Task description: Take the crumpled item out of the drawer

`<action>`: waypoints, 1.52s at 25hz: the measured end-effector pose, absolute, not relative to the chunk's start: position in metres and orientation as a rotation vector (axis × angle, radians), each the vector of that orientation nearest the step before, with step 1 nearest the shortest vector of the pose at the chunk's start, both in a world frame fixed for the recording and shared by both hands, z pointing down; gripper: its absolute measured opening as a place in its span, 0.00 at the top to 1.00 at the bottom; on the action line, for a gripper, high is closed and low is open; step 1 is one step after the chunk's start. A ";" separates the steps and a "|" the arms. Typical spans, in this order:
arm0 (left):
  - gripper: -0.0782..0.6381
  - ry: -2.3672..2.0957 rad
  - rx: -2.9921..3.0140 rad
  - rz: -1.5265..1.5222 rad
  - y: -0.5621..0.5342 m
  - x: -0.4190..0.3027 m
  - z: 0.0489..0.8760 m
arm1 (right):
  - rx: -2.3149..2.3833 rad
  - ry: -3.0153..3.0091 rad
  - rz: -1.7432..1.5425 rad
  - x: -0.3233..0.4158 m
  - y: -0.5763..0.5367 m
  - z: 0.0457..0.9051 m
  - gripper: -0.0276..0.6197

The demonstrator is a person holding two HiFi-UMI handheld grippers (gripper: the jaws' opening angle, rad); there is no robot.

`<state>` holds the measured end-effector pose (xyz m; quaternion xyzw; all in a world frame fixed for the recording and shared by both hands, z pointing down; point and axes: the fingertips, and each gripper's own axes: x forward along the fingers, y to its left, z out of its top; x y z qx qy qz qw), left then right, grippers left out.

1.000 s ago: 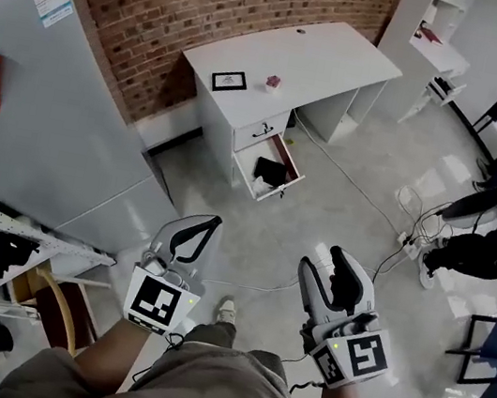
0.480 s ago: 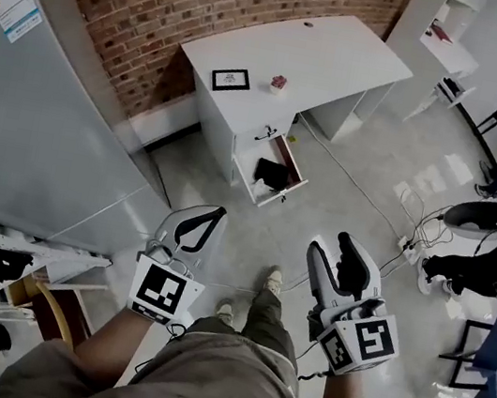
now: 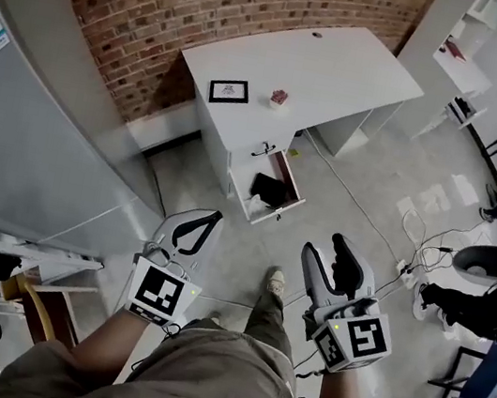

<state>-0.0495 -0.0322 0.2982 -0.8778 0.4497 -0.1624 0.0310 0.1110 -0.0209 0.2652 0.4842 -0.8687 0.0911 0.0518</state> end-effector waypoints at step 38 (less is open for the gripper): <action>0.89 2.003 -2.373 -0.665 -0.219 0.021 0.299 | 0.822 -2.826 0.331 0.180 -0.278 0.289 0.60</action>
